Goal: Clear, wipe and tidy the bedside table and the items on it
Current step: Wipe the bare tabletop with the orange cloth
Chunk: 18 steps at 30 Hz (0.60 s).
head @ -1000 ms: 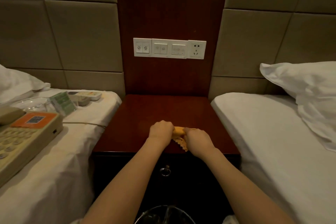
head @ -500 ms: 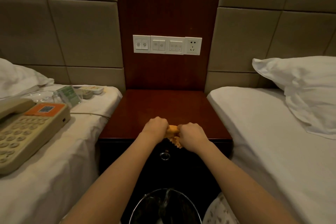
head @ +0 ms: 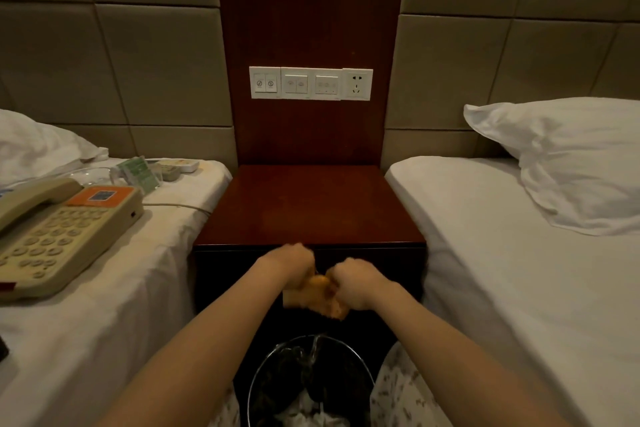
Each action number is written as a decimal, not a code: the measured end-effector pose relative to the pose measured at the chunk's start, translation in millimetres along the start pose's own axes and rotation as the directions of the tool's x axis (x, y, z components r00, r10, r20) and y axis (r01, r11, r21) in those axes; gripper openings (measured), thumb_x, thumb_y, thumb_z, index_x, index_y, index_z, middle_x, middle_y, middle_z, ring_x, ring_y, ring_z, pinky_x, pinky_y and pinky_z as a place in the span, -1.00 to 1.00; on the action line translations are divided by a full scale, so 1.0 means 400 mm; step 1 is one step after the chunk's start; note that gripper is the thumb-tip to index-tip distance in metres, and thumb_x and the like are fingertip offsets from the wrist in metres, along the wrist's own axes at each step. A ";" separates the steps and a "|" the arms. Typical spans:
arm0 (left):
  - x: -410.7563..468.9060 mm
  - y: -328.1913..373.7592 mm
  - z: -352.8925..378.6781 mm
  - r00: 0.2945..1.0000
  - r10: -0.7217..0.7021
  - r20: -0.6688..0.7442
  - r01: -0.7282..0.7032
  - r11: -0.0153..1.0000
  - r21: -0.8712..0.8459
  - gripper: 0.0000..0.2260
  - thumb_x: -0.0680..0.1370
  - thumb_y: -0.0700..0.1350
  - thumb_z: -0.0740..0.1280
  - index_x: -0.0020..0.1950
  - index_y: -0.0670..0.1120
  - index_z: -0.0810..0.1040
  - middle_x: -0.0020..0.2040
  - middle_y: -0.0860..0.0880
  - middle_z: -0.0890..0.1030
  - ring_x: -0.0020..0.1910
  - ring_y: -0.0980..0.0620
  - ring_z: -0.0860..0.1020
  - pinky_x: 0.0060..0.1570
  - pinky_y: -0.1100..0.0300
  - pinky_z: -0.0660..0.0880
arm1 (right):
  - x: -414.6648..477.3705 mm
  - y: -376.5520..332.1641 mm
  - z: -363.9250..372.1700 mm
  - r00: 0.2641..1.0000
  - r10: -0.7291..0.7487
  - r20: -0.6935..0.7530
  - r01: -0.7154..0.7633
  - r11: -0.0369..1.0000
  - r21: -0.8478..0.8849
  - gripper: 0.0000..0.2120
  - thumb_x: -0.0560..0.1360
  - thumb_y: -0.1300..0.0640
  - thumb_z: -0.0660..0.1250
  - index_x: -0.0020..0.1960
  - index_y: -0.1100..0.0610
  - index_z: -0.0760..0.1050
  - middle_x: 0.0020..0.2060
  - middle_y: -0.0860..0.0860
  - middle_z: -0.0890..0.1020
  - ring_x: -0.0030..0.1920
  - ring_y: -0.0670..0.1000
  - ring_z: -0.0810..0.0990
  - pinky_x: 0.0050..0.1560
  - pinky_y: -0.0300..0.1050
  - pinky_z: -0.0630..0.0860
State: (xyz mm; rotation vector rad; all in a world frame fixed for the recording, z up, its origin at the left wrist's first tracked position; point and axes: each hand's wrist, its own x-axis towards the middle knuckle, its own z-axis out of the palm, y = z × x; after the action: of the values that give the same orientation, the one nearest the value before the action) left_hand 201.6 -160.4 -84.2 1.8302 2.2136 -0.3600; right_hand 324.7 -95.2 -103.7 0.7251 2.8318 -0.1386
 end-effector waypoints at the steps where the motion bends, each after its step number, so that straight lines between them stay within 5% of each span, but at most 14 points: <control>1: -0.002 0.003 0.023 0.999 0.004 0.050 -0.004 1.000 -0.002 -0.79 0.56 -0.29 0.17 0.12 -0.25 0.55 -0.16 -0.11 0.51 -0.27 -0.03 0.49 -0.29 0.14 0.44 | -0.005 -0.008 0.018 1.000 -0.007 0.024 0.008 1.000 -0.026 -0.92 0.51 0.24 0.16 -0.09 0.19 0.43 -0.37 0.03 0.37 -0.32 0.07 0.40 -0.35 -0.09 0.33; 7: 0.007 -0.006 0.074 0.993 -0.012 0.121 0.014 1.000 -0.018 -0.87 0.55 -0.28 0.18 -0.14 -0.13 0.47 -0.32 0.01 0.34 -0.43 0.06 0.26 -0.43 0.25 0.23 | -0.003 -0.024 0.077 0.998 0.017 0.062 -0.017 1.000 -0.011 -0.90 0.52 0.26 0.13 -0.17 0.16 0.34 -0.39 0.03 0.32 -0.43 0.01 0.27 -0.44 -0.14 0.24; 12: 0.014 -0.014 0.061 0.986 -0.017 0.168 0.020 1.000 -0.012 -0.69 0.53 -0.28 0.18 -0.39 -0.05 0.25 -0.40 0.00 0.23 -0.46 0.04 0.12 -0.43 0.22 0.13 | 0.011 -0.027 0.067 0.997 0.021 0.079 -0.022 1.000 0.008 -0.91 0.53 0.25 0.13 -0.12 0.15 0.37 -0.37 0.02 0.34 -0.41 0.02 0.30 -0.43 -0.14 0.24; 15: 0.012 -0.025 0.032 0.998 0.019 0.062 -0.020 1.000 0.022 -0.77 0.54 -0.24 0.18 -0.31 -0.07 0.36 -0.37 -0.01 0.31 -0.45 0.04 0.22 -0.41 0.19 0.19 | -0.004 -0.020 0.038 1.000 0.017 0.009 -0.017 1.000 -0.006 -0.90 0.55 0.21 0.13 0.00 0.16 0.41 -0.25 0.07 0.47 -0.28 0.08 0.45 -0.35 -0.10 0.30; 18: 0.002 -0.051 -0.032 0.977 0.071 -0.201 -0.059 0.996 0.065 -0.78 0.59 -0.12 0.17 0.14 0.02 0.55 -0.09 -0.01 0.58 -0.13 -0.01 0.54 -0.21 0.14 0.45 | -0.010 0.019 -0.001 0.956 0.037 -0.291 -0.030 0.999 0.028 -0.81 0.58 0.14 0.13 0.14 0.17 0.39 0.00 0.11 0.57 -0.03 0.18 0.55 -0.21 -0.08 0.35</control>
State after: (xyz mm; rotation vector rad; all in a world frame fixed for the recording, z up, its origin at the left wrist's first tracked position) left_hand 180.8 -158.9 -71.7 2.0484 2.2884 -0.2361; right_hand 331.9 -90.2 -102.8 0.8627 3.0984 -0.0636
